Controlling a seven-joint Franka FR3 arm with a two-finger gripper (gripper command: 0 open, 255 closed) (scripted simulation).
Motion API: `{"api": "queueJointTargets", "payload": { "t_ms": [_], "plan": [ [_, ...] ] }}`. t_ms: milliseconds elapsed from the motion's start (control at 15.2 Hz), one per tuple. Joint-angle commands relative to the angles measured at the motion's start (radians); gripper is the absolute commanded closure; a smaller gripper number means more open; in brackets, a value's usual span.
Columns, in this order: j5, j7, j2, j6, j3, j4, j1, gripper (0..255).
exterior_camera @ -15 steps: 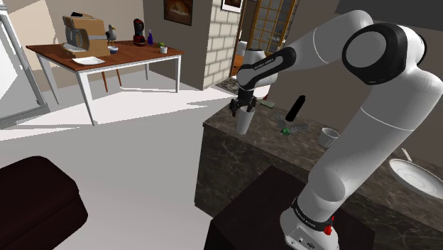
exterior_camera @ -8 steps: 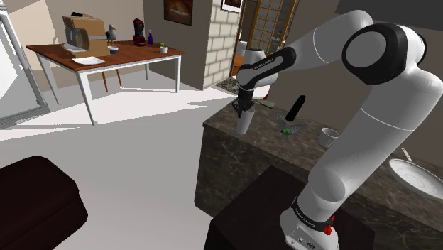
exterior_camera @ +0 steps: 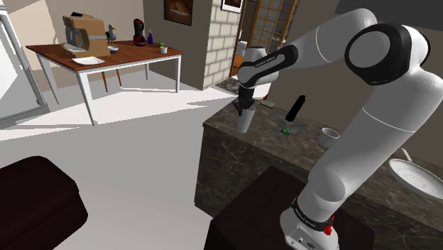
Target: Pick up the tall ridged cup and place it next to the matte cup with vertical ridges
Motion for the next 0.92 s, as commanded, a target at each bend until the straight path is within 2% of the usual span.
{"api": "queueJointTargets", "payload": {
  "t_ms": [0, 858],
  "plan": [
    [0.001, -0.001, -0.011, -0.027, 0.001, 0.016, 0.001, 255],
    [0.003, -0.011, -0.079, -0.202, 0.005, 0.123, 0.003, 255]
  ]
}}
